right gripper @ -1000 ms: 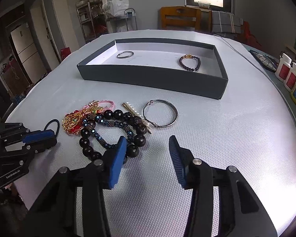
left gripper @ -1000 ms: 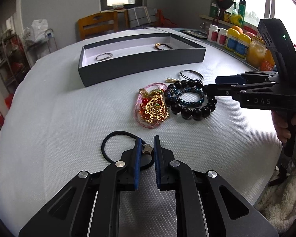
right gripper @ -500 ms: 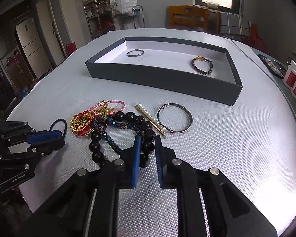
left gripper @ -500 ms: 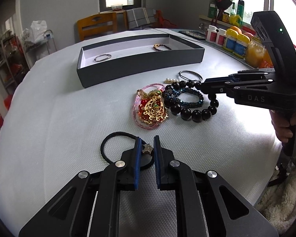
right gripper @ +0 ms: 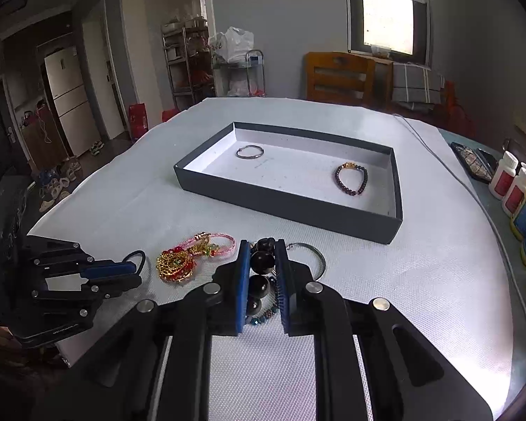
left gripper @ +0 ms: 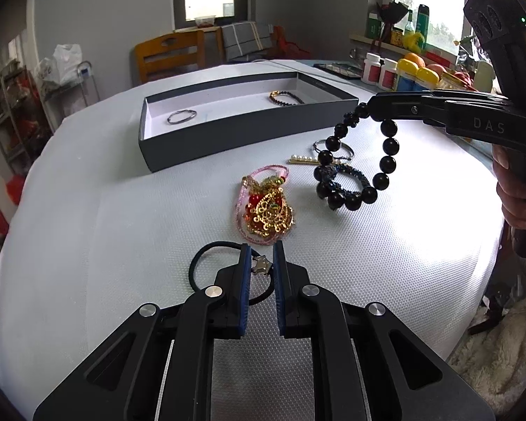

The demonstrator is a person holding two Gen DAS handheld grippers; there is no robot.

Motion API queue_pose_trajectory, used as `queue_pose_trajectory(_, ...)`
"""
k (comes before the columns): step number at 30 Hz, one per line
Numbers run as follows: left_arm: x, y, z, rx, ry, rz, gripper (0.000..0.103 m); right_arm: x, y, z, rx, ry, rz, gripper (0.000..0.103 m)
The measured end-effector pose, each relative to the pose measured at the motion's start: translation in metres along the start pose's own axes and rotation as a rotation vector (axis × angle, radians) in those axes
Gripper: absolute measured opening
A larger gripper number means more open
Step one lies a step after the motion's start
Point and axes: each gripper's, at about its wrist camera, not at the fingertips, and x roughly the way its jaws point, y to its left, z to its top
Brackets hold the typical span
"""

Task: Organize jewelry
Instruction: 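Grasp and lift the large black bead bracelet with the right gripper while the left lifts the hair tie, then lower the hair tie and black bead bracelet into the grey box and open both grippers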

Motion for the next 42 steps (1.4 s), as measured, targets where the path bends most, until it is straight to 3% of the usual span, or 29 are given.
queue_pose_trajectory(15, -0.017, 0.016, 0.018, -0.015, -0.052, 0.014, 0.013, -0.017, 0.006, 0.034, -0.052, -0.098, -0.010, 0.014)
queue_pose_trajectory(25, -0.019, 0.041, 0.079, -0.006, -0.128, 0.025, 0.013, 0.007, -0.013, 0.064, -0.041, -0.107, -0.071, 0.014)
queue_pose_trajectory(33, 0.007, 0.055, 0.147, -0.018, -0.180, 0.037, 0.013, 0.037, -0.046, 0.090, 0.027, -0.108, -0.125, 0.014)
queue_pose_trajectory(42, 0.074, 0.072, 0.179, -0.107, -0.121, -0.007, 0.013, 0.073, -0.066, 0.105, 0.087, -0.098, -0.127, 0.014)
